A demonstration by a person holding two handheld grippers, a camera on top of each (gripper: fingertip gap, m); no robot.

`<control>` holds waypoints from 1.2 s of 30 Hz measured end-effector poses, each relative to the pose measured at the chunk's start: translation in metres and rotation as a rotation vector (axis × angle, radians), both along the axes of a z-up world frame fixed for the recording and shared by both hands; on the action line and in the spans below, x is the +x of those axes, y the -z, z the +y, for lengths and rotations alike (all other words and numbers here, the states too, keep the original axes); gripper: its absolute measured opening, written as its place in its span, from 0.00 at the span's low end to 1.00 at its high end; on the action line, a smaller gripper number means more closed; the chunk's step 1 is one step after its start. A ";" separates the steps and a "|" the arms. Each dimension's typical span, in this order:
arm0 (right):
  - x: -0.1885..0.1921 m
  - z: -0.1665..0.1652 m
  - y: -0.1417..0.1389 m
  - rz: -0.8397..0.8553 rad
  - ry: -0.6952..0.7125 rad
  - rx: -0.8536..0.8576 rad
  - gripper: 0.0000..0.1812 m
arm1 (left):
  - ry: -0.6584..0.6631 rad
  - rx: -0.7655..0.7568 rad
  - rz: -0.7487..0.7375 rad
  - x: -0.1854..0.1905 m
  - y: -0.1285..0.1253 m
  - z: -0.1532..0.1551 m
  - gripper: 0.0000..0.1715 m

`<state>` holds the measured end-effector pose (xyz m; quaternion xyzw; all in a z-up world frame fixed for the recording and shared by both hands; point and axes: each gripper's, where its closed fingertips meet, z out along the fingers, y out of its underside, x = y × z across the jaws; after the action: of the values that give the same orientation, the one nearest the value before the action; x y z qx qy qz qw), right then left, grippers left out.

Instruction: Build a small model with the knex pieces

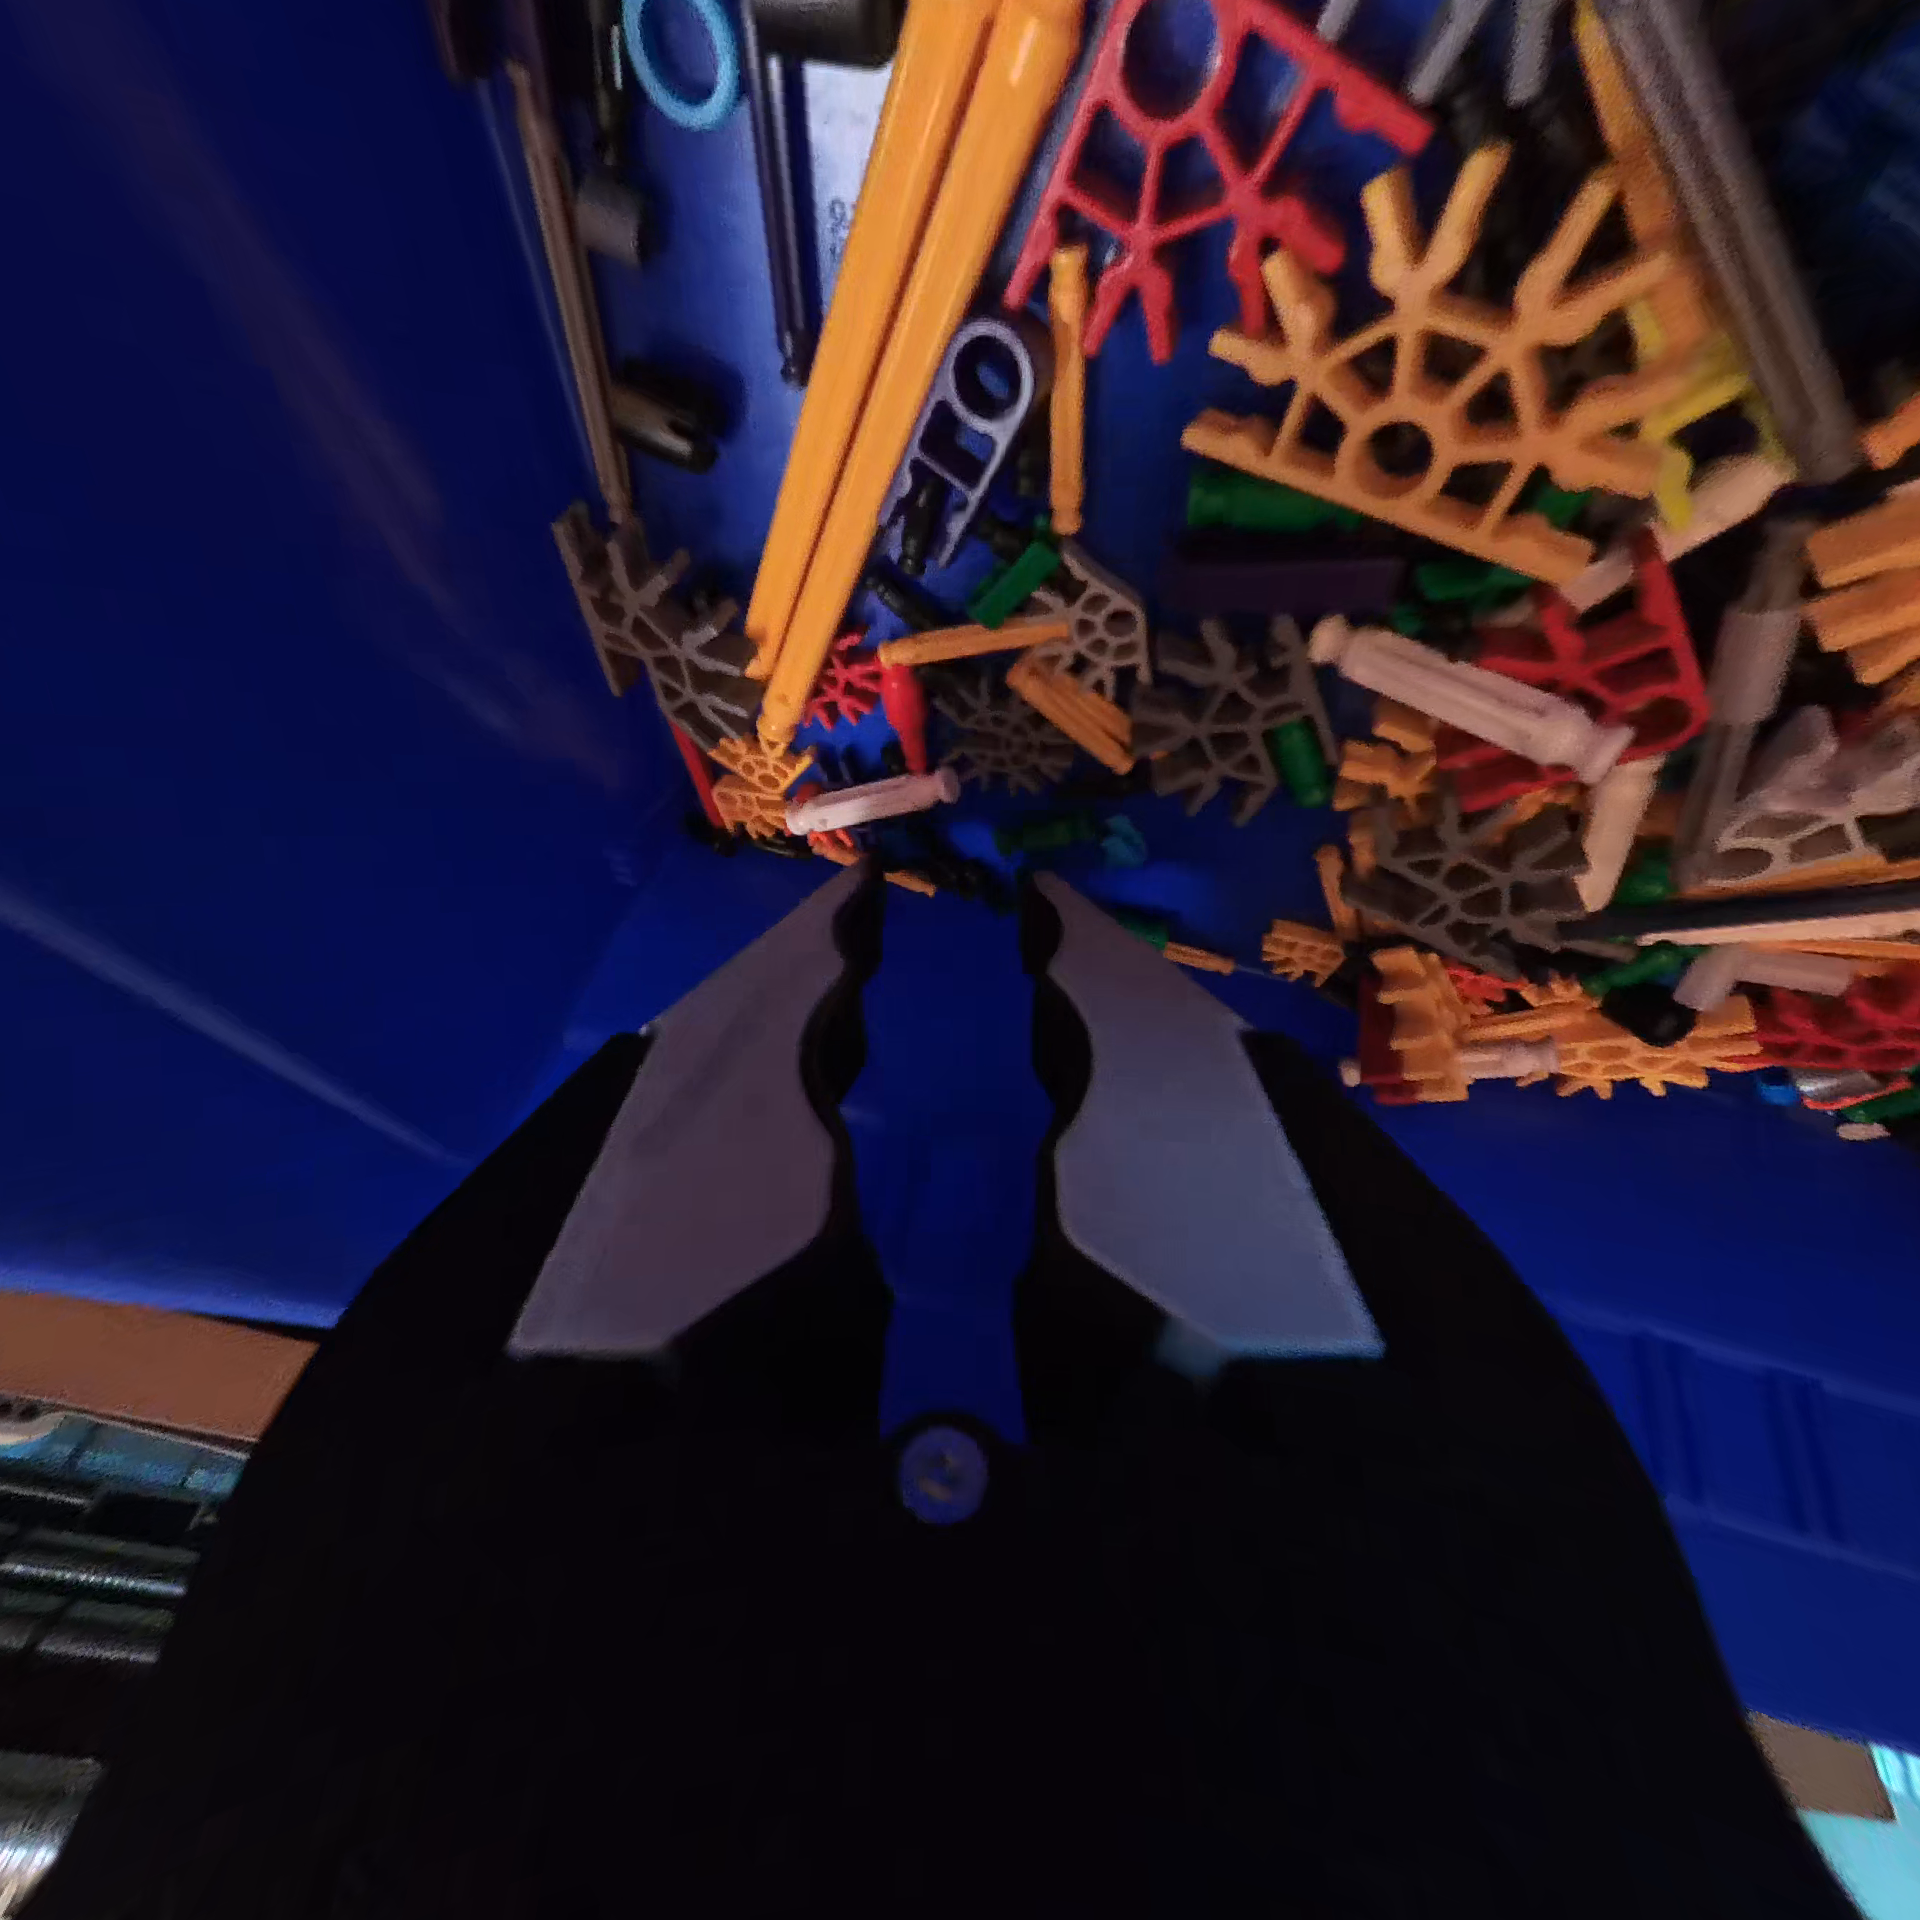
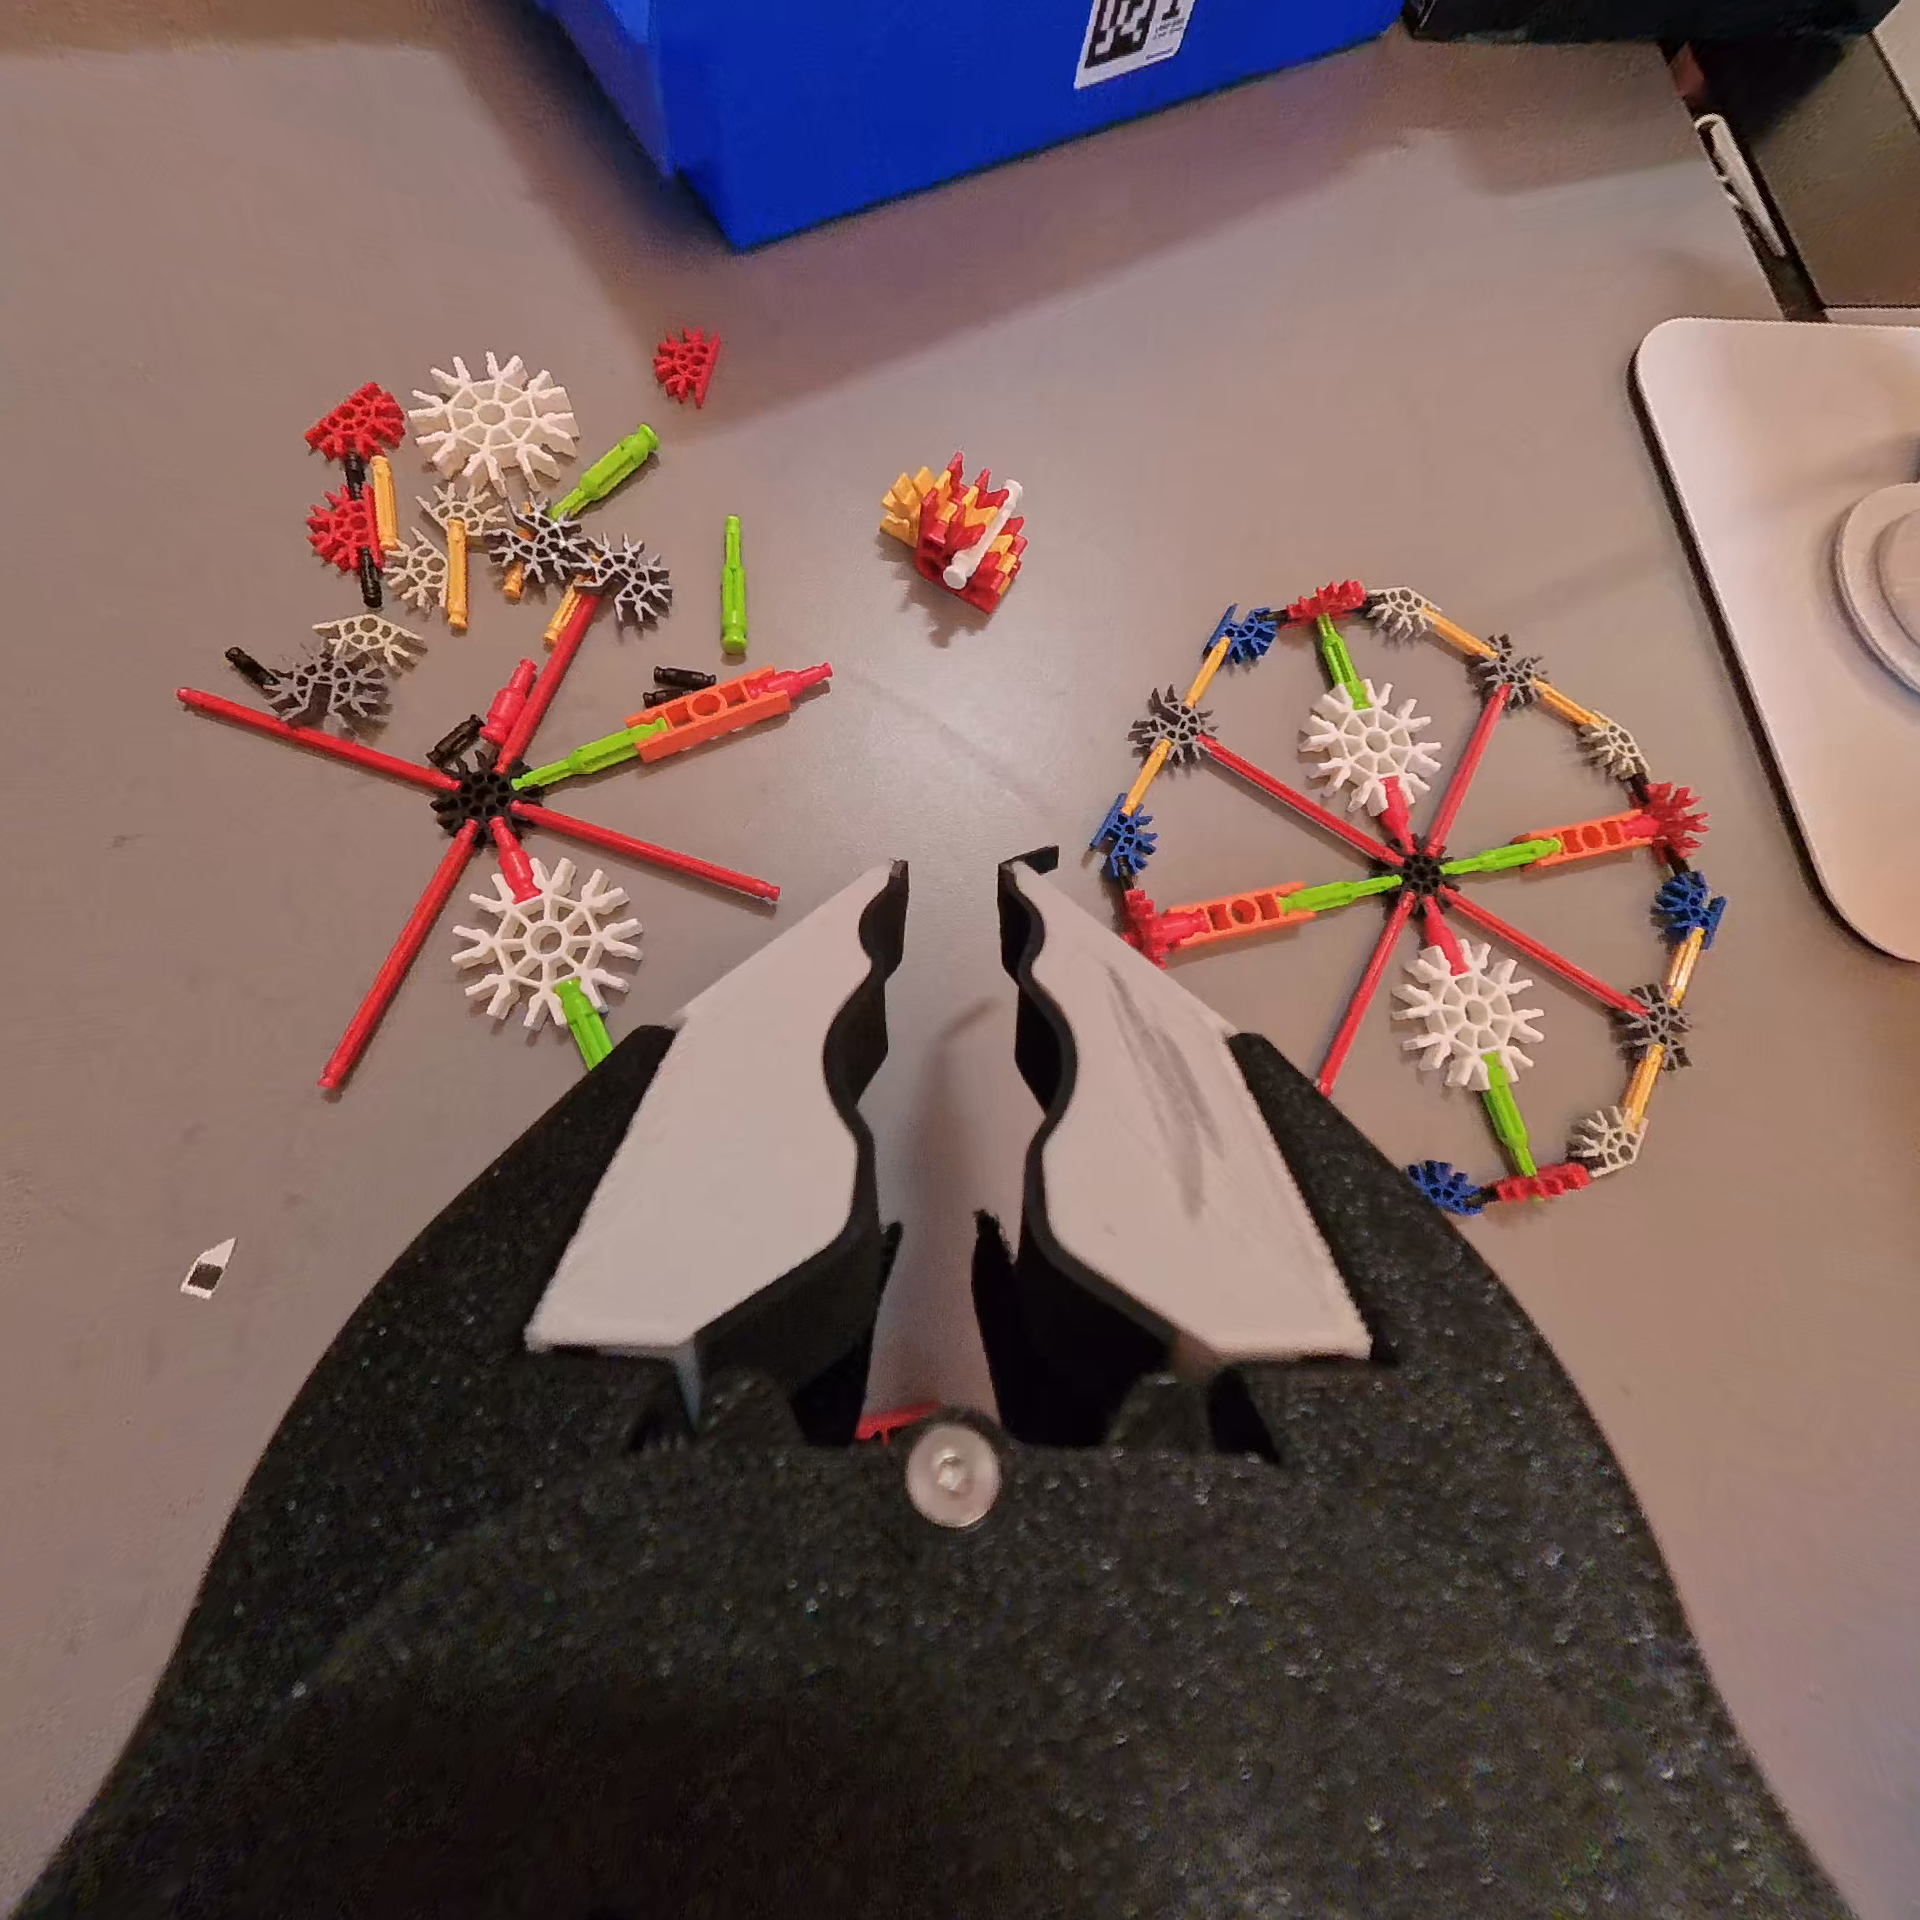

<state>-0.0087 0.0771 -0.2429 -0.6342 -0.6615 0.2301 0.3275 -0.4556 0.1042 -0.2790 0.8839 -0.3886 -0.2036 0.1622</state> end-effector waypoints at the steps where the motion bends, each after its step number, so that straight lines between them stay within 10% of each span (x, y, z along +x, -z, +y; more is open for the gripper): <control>1: 0.000 0.000 0.000 0.000 0.000 0.000 0.09 | -0.009 -0.008 0.000 0.000 0.000 0.000 0.14; 21: 0.000 -0.001 -0.004 0.011 -0.003 0.006 0.09 | -0.067 0.091 -0.203 0.016 0.001 0.005 0.00; 30: -0.001 -0.002 -0.002 0.005 -0.005 0.004 0.09 | -0.098 0.181 -0.316 0.025 -0.033 0.006 0.00; 36: -0.001 -0.002 -0.005 0.012 -0.005 0.012 0.09 | 0.021 0.294 -0.511 0.101 -0.085 0.007 0.01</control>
<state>-0.0099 0.0753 -0.2380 -0.6290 -0.6626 0.2309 0.3348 -0.3551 0.1109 -0.1940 0.9165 -0.3922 -0.0301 -0.0728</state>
